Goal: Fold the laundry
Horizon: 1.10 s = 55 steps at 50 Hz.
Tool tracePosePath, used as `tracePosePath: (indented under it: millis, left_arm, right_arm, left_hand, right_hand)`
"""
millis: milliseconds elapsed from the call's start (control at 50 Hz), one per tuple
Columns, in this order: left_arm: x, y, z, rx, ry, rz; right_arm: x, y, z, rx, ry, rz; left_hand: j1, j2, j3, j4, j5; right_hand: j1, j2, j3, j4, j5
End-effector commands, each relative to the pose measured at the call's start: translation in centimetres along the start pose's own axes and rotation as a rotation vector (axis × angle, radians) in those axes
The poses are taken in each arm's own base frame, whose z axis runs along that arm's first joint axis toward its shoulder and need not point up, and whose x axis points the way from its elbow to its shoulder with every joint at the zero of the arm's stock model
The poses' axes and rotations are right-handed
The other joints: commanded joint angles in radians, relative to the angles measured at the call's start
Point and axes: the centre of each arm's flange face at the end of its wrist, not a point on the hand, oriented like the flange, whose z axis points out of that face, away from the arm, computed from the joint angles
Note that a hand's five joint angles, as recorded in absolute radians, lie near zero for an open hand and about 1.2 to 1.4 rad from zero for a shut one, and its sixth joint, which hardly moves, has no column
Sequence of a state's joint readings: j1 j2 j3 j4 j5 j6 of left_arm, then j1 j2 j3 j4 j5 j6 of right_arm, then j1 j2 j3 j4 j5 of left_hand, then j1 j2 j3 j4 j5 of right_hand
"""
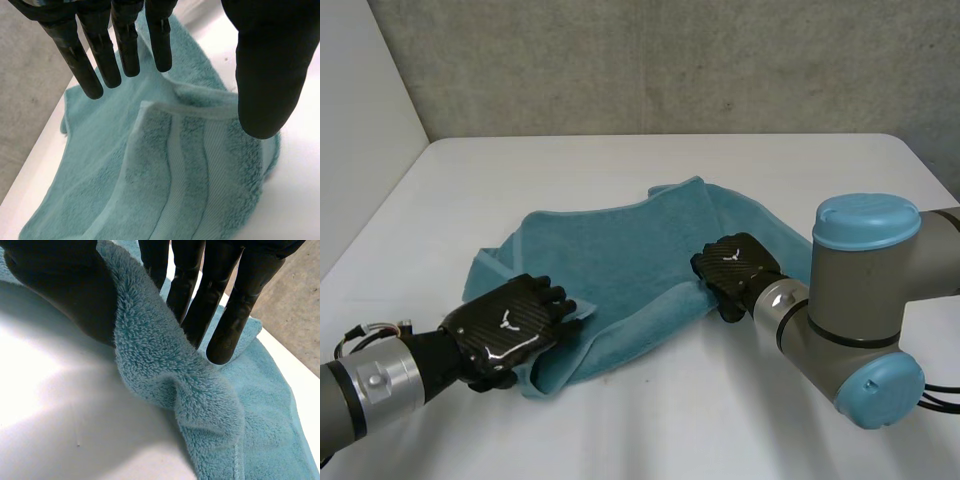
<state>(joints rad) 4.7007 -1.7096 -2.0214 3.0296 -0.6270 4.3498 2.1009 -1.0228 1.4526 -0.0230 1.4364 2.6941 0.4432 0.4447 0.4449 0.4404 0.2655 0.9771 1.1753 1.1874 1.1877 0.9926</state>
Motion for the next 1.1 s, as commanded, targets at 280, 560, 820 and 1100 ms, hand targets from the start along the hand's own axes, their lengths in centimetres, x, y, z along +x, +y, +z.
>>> tracePosePath:
  millis: [280,560,820,1100]
  left_arm:
    - [0.5,1.7,0.3,-0.01,0.035,0.009]
    - [0.4,3.5,1.4,-0.049,0.021,0.051]
    - [-2.3,0.8,1.6,-0.061,-0.151,0.282]
    - [-6.2,0.5,-0.8,-0.223,-0.545,-0.142]
  right_arm:
    - [-0.2,0.4,0.2,-0.01,-0.006,0.0]
    - [-0.1,0.4,0.3,-0.01,-0.003,0.001]
    - [2.4,-2.7,-0.3,0.037,0.121,-0.008]
    - [2.2,-4.9,-5.4,-0.081,0.027,-0.114]
  left_hand:
    - [0.064,0.062,0.062,0.067,0.067]
    - [0.767,0.765,0.765,0.769,0.77]
    - [0.953,0.952,0.951,0.956,0.956]
    - [0.953,0.952,0.951,0.956,0.956]
  right_hand:
    - [0.419,0.221,0.209,0.209,0.229]
    - [0.419,0.221,0.209,0.209,0.229]
    - [0.419,0.221,0.209,0.209,0.229]
    - [0.419,0.221,0.209,0.209,0.229]
